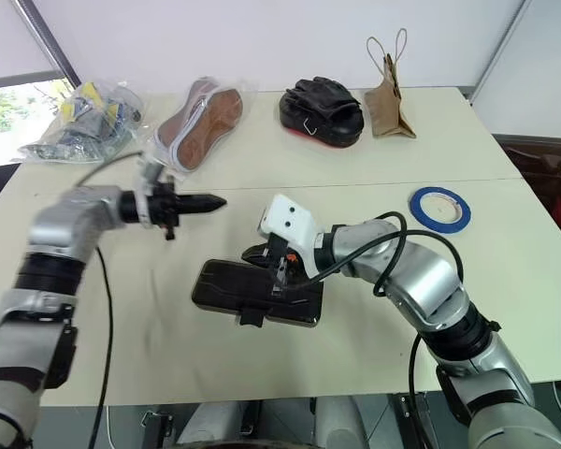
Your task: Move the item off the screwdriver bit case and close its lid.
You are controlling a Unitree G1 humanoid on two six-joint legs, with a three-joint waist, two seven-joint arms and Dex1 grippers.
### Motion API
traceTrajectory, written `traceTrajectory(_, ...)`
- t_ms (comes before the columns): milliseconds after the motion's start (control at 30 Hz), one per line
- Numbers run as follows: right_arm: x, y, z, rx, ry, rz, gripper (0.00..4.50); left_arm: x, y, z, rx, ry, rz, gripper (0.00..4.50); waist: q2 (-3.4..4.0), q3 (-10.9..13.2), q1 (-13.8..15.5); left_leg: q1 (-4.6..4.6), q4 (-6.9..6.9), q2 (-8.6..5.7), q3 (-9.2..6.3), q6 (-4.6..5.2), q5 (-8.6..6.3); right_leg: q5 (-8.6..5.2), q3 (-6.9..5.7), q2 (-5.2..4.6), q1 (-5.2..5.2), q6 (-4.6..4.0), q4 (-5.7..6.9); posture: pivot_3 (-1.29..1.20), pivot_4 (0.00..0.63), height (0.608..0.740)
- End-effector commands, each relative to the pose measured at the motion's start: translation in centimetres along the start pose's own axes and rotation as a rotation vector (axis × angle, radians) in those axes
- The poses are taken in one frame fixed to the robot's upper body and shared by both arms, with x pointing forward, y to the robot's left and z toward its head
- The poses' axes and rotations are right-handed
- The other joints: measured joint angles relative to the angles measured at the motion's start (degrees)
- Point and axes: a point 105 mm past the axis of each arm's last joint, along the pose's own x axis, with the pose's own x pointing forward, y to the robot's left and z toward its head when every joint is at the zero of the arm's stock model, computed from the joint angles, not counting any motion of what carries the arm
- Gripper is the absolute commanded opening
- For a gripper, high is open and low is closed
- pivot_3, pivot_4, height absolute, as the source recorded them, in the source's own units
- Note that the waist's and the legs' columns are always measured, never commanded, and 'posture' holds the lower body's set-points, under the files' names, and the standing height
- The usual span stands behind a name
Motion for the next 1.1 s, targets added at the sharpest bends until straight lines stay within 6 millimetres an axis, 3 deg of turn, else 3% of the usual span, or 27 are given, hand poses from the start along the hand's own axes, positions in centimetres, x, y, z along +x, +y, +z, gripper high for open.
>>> traceTrajectory(33,0.2,2.0,-1.0,-0.054,0.056,0.020,0.03,2.1,-0.2,0.0,0.098,0.067,-0.088,0.00,-0.01,0.0,0.0,-0.07,0.02,-0.01,0.01,0.02,-0.01,0.00,-0.01,0.00,-0.05,0.00,-0.01,0.00,0.150,0.740)
traceTrajectory(200,-0.2,3.2,-2.3,-0.008,0.090,0.022,0.03,5.0,-0.6,-1.2,0.125,0.132,-0.189,0.00,-0.02,0.0,-0.4,-0.18,0.08,-0.04,0.08,0.08,-0.04,0.03,0.01,-0.06,-0.16,0.06,0.00,0.00,0.150,0.740)
traceTrajectory(400,-0.3,4.3,-2.9,0.007,0.123,0.026,0.03,6.7,-1.5,-2.3,0.166,0.219,-0.298,0.00,-0.02,0.0,-0.5,-0.16,0.09,0.03,0.08,0.11,-0.05,0.04,0.01,0.03,-0.16,0.08,0.03,0.00,0.150,0.740)
traceTrajectory(800,1.2,6.6,-2.7,0.065,0.117,0.108,0.03,6.8,-2.3,-2.7,0.183,0.255,-0.375,0.00,-0.03,0.0,-0.4,-0.16,0.12,0.03,0.05,0.12,-0.06,0.04,0.02,0.04,-0.15,0.08,0.06,0.00,0.150,0.740)
traceTrajectory(967,2.4,6.4,-3.8,0.084,0.139,0.109,0.03,6.5,-2.9,-3.2,0.180,0.273,-0.395,0.00,-0.02,0.0,-0.5,-0.15,0.13,0.03,0.04,0.12,-0.06,0.04,0.01,0.04,-0.15,0.08,0.09,0.00,0.150,0.740)
traceTrajectory(1100,2.6,5.1,-6.0,-0.022,0.255,0.048,0.03,5.9,-3.5,-4.6,0.195,0.341,-0.412,0.00,-0.01,0.0,-0.5,-0.12,0.13,0.03,0.06,0.12,-0.06,0.04,0.03,0.05,-0.15,0.08,0.11,0.00,0.150,0.740)
